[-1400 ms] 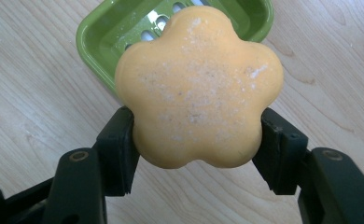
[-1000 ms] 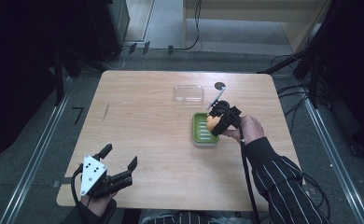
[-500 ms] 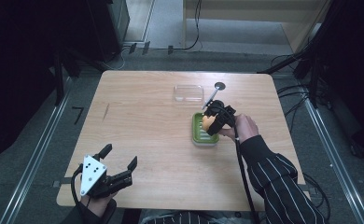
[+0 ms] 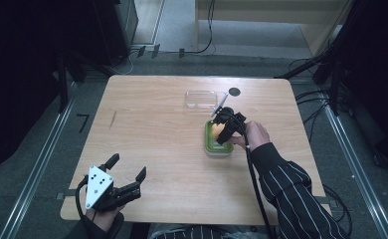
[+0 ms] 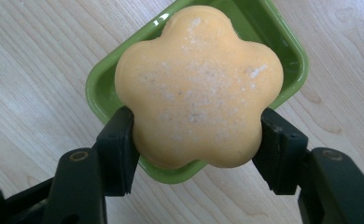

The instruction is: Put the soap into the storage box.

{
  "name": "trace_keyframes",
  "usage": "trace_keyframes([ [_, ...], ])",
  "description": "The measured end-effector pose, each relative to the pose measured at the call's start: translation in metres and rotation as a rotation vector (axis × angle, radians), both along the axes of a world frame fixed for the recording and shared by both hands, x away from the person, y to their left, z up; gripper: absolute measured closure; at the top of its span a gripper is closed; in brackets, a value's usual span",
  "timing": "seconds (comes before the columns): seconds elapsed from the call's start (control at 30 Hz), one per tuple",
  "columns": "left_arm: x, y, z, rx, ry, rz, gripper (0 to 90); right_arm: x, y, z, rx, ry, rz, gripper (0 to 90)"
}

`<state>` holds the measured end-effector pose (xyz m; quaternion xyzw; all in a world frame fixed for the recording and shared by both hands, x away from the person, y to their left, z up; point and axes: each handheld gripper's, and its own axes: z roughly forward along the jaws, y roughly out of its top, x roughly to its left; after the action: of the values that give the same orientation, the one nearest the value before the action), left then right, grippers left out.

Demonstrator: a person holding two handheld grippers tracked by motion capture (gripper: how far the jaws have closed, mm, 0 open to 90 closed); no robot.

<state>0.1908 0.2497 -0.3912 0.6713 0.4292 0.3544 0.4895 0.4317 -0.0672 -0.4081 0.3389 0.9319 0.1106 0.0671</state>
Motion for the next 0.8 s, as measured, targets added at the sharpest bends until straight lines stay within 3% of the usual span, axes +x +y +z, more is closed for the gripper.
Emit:
trace_keyframes([
  [0.8, 0.000, 0.000, 0.000, 0.005, -0.001, -0.008, 13.7, 0.005, 0.007, -0.018, 0.000, 0.009, -0.004, 39.6],
])
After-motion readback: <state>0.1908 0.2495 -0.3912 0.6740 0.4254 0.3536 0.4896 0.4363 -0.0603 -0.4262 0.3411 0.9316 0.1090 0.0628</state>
